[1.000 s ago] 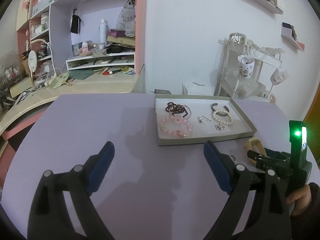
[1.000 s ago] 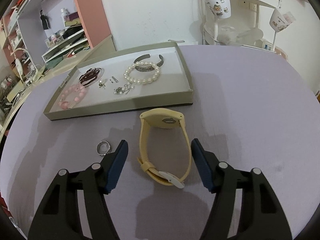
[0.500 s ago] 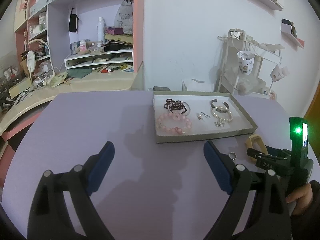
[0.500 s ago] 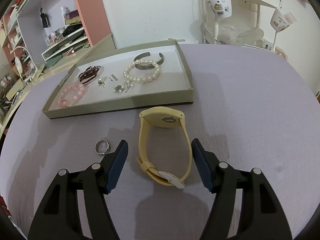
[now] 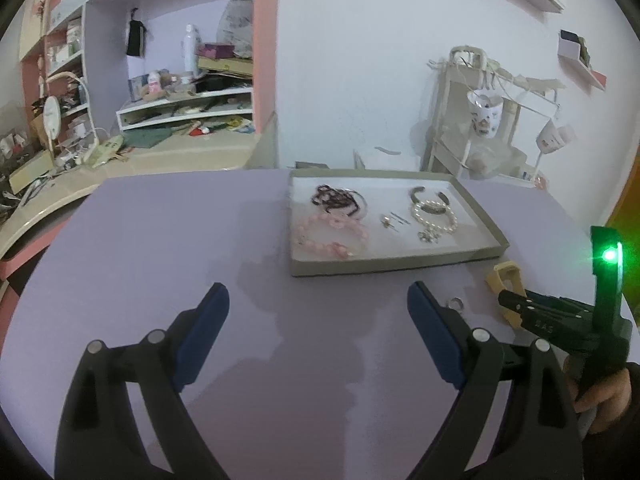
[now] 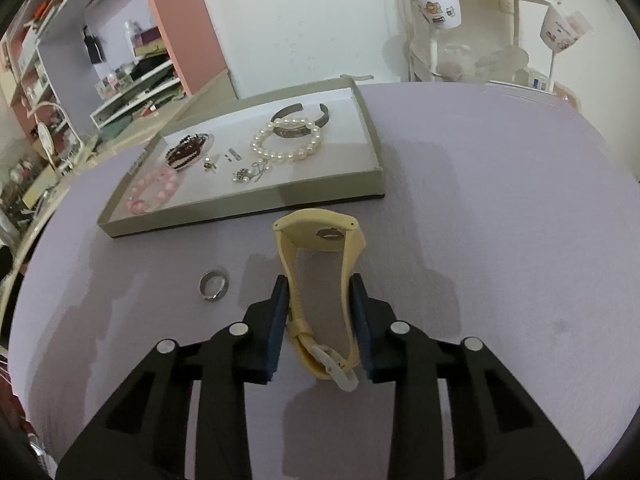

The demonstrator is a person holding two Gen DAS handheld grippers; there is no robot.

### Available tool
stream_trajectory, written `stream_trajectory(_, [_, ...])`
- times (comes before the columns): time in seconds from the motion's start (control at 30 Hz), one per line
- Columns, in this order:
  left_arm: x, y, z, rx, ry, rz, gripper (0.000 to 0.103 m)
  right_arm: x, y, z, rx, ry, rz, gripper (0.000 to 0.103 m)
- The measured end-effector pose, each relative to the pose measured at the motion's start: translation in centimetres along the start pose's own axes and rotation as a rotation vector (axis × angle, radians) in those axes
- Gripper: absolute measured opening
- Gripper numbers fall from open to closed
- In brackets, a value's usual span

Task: Organize jewelry
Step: 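Grasp the silver ring with the left tool while the right holds the watch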

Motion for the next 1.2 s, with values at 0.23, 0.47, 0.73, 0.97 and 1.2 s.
stream_trajectory(0.23, [1.6,-4.9,4.6,0.049,0.076,0.034,0.091,0.6,-2.6,-2.9,-0.04,-0.031,0.061,0.031])
stream_trajectory(0.47, [3.4,-10.2,9.8,0.019,0.147,0.091,0.083,0.6,-5.1,-4.6,-0.08,-0.044,0.107,0.031])
stream_trajectory(0.73, [3.5,-12.1,13.1,-0.014,0.222,0.047,0.067,0.4,-5.6,-5.4,-0.134,-0.054,0.114,0.031])
stream_trajectory(0.97, [3.0,-12.8,13.4,-0.023,0.208,0.042,0.028,0.3,-5.3,-5.2,-0.168,-0.044,0.119,0.032])
stream_trajectory(1.2, [2.9,-12.6,13.5,-0.014,0.203,0.037,0.022,0.4,-5.0,-5.2,-0.182,-0.036,0.116,0.032])
Point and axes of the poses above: each gripper's, at about its wrist camera, not at the fingertips, and z roughly the way its jaws point, y to its left, x to its underside, the point moved 2 cm from there along z, roughly the way its jaws point, and after that the axes turned 8 degrees about x, right-handed, at the moved point
